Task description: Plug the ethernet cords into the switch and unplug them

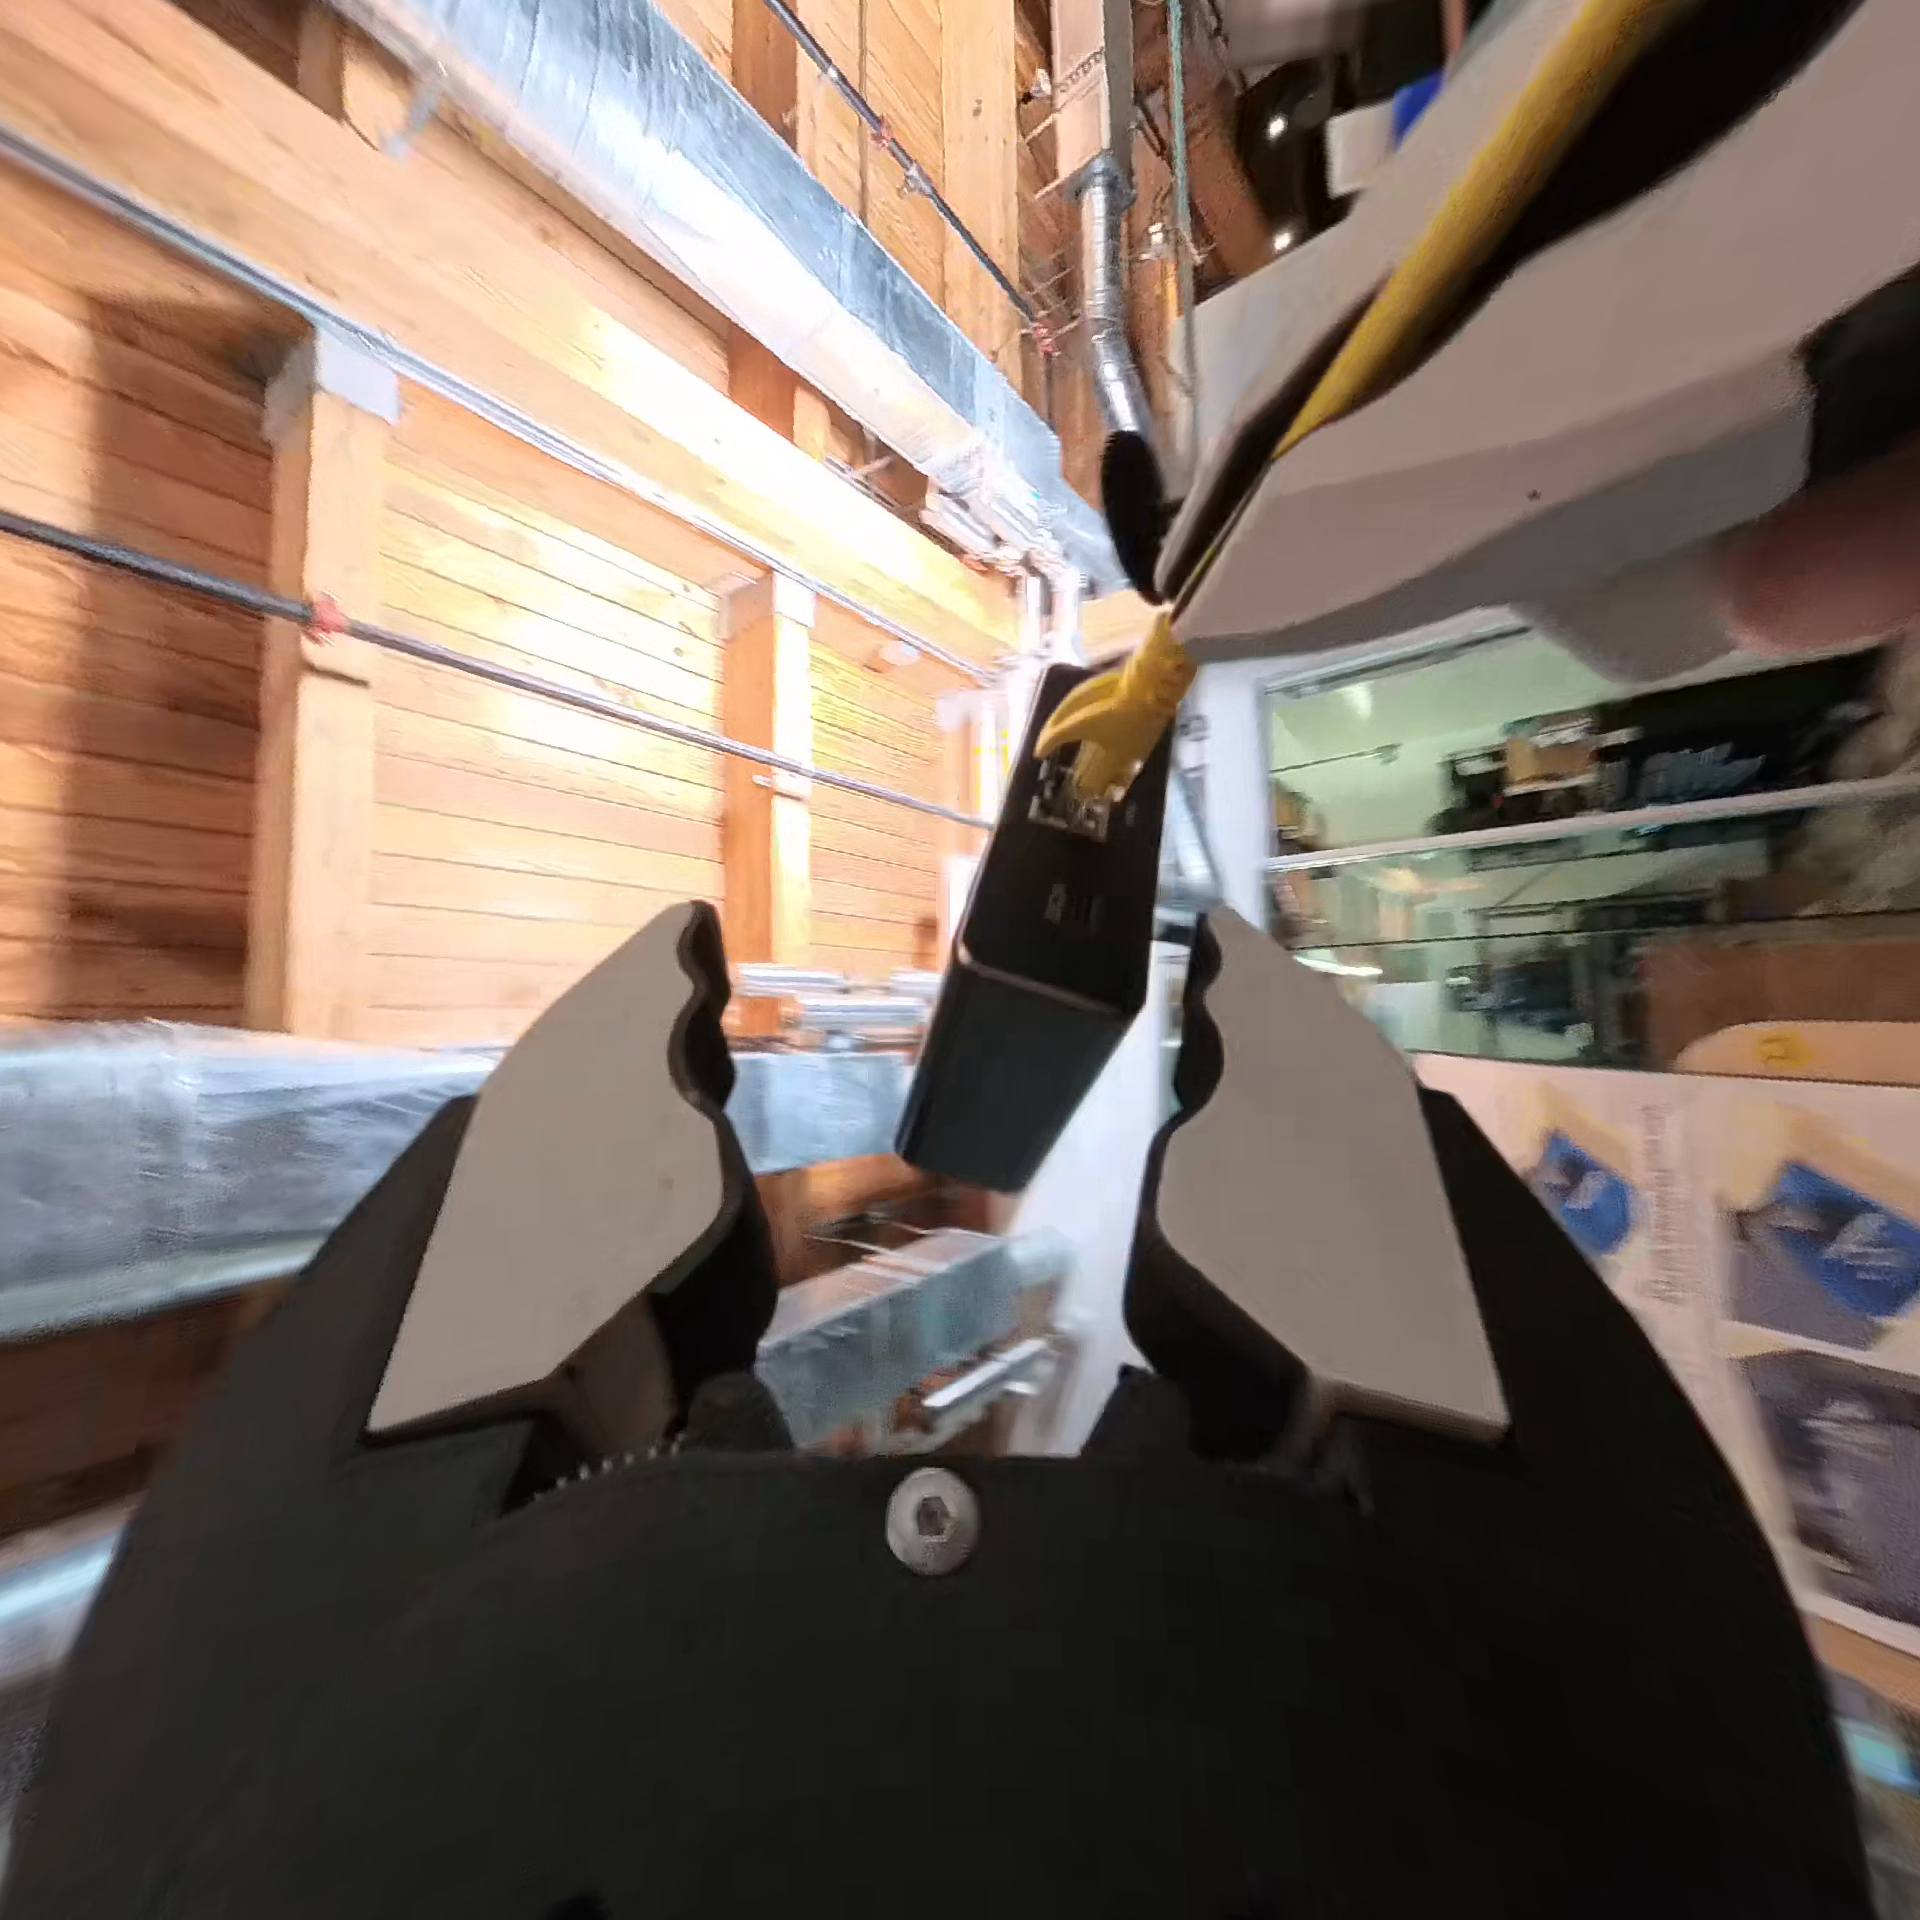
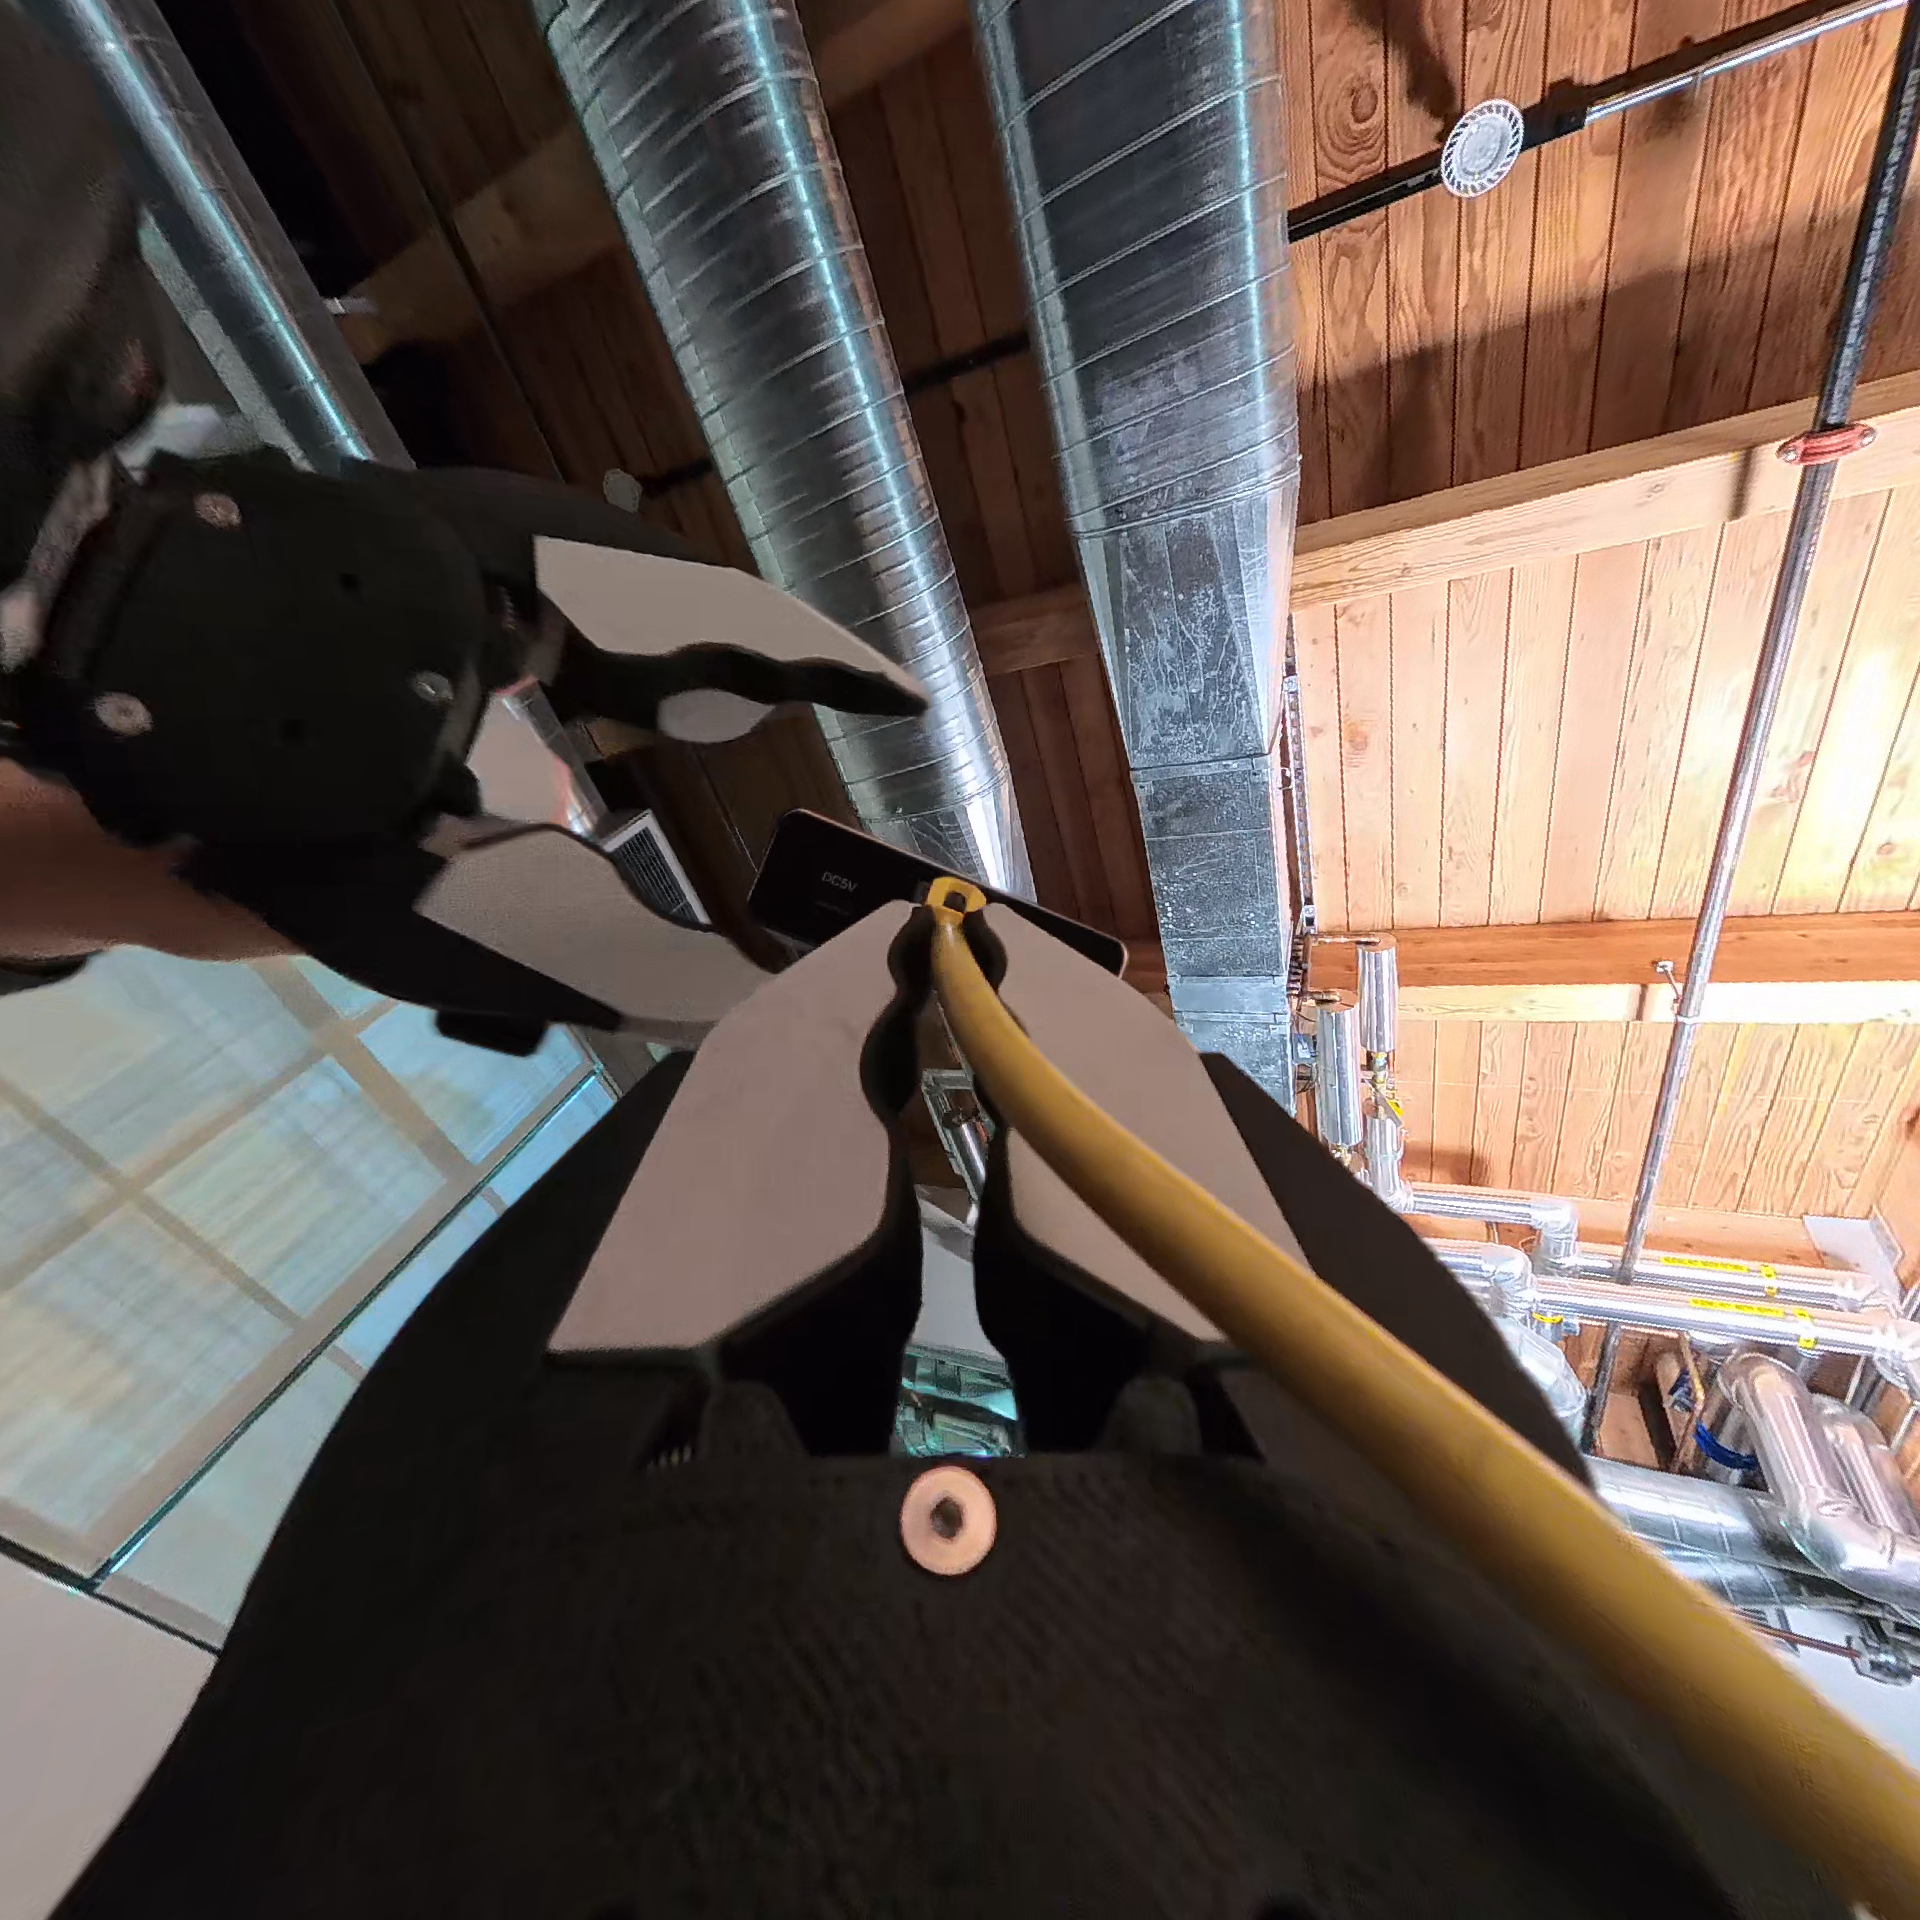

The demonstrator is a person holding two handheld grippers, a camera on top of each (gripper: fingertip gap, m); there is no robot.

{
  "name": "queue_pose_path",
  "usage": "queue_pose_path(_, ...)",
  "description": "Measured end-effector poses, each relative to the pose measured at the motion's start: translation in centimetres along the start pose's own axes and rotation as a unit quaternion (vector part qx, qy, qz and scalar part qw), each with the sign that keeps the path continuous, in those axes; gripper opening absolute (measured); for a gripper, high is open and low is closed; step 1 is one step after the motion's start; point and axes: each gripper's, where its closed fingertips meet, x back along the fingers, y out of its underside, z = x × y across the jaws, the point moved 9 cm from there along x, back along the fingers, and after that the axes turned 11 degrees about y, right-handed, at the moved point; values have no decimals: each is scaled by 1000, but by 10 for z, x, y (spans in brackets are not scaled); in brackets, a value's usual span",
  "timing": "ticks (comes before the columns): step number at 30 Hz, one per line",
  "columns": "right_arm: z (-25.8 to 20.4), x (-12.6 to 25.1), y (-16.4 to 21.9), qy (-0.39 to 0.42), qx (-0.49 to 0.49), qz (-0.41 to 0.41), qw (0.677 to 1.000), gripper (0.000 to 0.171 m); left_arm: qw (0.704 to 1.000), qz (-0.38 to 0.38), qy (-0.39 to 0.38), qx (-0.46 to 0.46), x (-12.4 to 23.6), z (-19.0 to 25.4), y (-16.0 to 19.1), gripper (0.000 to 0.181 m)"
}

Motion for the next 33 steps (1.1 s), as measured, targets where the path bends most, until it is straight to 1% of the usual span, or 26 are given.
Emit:
queue_pose_path(2,1,0,1,1,7,-4,1000,6,995,16,32,91,13,-2,6,87)
queue_pose_path(3,0,0,1,1,14,-5,1000,5,985,39,56,157,19,-3,9,91)
queue_pose_path(4,0,0,1,2,21,-6,1000,6,967,64,84,232,24,-4,13,94)
queue_pose_path(6,-1,-1,1,0,29,-9,1000,5,912,104,114,381,30,-8,25,101)
queue_pose_path(7,-2,-1,1,-1,35,-10,999,5,875,123,122,453,32,-8,31,106)
queue_pose_path(9,-5,-1,2,-8,52,-12,999,6,781,159,141,587,30,-6,42,110)
queue_pose_path(10,-7,-1,2,-12,58,-12,998,6,740,175,148,633,27,-4,47,114)
queue_pose_path(11,-10,-1,1,-16,64,-11,998,6,712,188,152,660,24,0,51,115)
queue_pose_path(13,-13,-1,1,-24,72,-11,997,5,680,207,149,687,17,8,58,114)
queue_pose_path(14,-15,-1,1,-27,77,-10,997,6,672,219,146,692,14,12,59,112)
queue_pose_path(16,-18,-2,2,-35,86,-11,996,5,675,228,143,687,10,18,62,109)
queue_pose_path(20,-23,-1,9,-49,84,-20,995,6,703,254,130,651,8,25,66,95)
queue_pose_path(21,-24,-1,11,-53,81,-23,995,6,712,263,124,639,10,27,66,85)
queue_pose_path(23,-26,-1,14,-56,68,-24,996,6,726,253,115,629,10,32,70,74)
queue_pose_path(25,-27,-1,18,-63,58,-26,996,6,723,250,116,634,12,36,74,74)
queue_pose_path(28,-33,-1,23,-75,46,-41,995,6,729,255,93,629,16,42,79,74)
queue_pose_path(31,-38,-2,25,-84,39,-52,994,6,725,263,85,631,20,47,84,74)
queue_pose_path(33,-39,-3,25,-90,14,-58,994,6,718,265,91,638,20,52,87,74)
